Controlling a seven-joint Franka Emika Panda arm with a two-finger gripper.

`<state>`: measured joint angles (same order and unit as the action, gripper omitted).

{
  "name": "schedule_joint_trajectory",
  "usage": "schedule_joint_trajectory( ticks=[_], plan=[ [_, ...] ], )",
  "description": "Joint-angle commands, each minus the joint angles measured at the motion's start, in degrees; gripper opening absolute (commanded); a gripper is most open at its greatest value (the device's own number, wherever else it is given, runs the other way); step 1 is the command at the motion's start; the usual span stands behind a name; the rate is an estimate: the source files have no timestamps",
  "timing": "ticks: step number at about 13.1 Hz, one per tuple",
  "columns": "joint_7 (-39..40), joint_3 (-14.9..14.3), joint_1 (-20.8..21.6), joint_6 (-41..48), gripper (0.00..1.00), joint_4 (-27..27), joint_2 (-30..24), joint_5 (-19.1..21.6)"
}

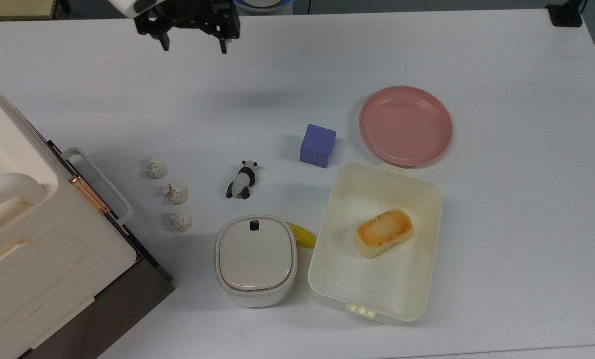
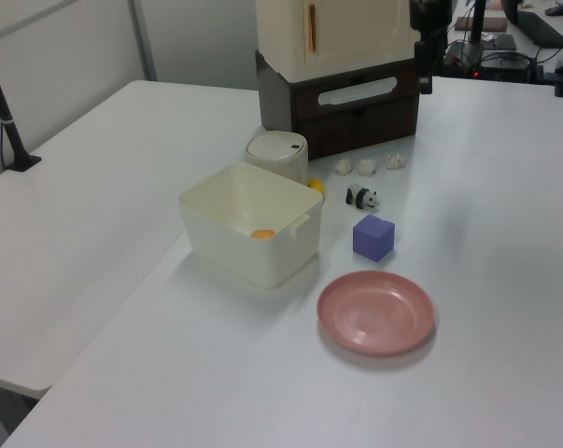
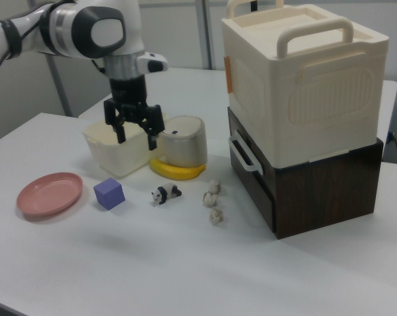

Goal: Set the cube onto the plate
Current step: 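Move the open gripper over the purple cube and lower it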

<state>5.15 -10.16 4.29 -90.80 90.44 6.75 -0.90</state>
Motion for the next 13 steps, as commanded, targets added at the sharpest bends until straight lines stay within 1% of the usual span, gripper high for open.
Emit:
schedule_joint_trajectory(
  ticks=[1,3,4,5,9,11,13],
  plan=[
    [-0.84,-0.30,5.71,0.36,1.00,1.50,1.06,0.46],
    [-5.21,-0.30,8.00,-1.82,1.00,1.58,3.17,0.55],
    [-9.85,-0.30,9.66,-5.93,1.00,2.89,4.57,0.55],
    [-12.25,-0.30,10.64,-8.76,1.00,3.51,5.72,0.38],
    [-14.81,-0.30,13.10,-15.53,1.00,3.52,11.87,0.46],
    [-19.01,-0.21,14.94,-17.56,1.00,3.61,14.15,0.55],
    [-22.27,-0.21,16.00,-19.06,1.00,4.04,15.13,0.64]
  ],
)
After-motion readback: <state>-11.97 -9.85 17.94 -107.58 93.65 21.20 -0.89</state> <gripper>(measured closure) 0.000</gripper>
